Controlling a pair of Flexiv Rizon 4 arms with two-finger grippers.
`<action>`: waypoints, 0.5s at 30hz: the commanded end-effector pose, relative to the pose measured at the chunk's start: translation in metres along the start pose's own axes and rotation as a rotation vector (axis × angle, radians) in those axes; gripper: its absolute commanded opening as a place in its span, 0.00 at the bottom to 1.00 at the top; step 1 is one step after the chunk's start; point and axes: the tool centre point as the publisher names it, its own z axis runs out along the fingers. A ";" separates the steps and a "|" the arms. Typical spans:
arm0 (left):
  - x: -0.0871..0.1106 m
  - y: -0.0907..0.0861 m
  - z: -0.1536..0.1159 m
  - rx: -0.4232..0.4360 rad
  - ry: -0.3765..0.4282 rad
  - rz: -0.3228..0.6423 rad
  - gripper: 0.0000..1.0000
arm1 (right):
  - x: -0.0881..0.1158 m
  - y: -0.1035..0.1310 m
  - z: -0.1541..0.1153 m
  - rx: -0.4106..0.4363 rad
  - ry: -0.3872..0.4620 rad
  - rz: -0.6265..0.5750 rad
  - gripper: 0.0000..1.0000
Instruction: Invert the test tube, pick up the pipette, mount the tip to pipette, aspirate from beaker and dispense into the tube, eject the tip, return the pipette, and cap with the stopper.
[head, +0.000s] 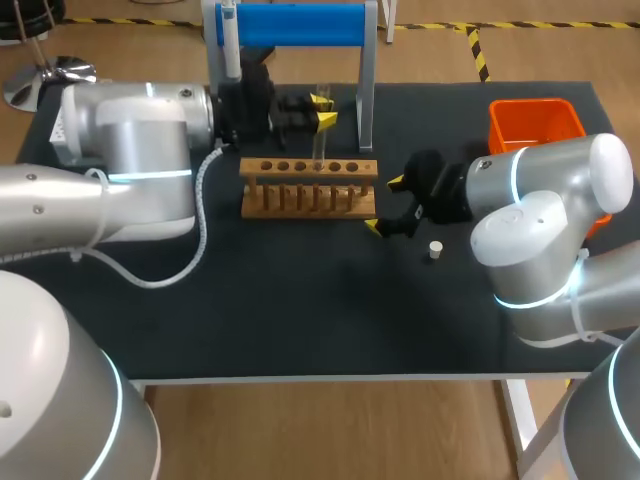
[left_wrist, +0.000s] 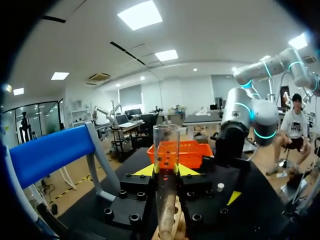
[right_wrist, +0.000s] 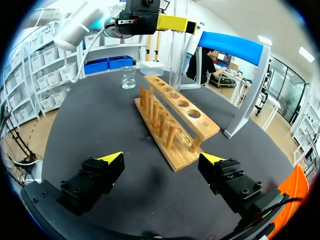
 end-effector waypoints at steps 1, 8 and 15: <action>0.002 0.003 0.003 0.004 -0.008 0.001 0.00 | 0.000 0.001 -0.001 0.004 0.003 0.000 1.00; 0.000 0.006 0.002 0.029 -0.033 0.016 0.00 | 0.000 0.001 -0.001 0.004 0.003 0.000 1.00; -0.002 0.008 0.002 0.045 -0.041 0.028 0.00 | 0.000 0.001 -0.001 0.004 0.003 0.000 1.00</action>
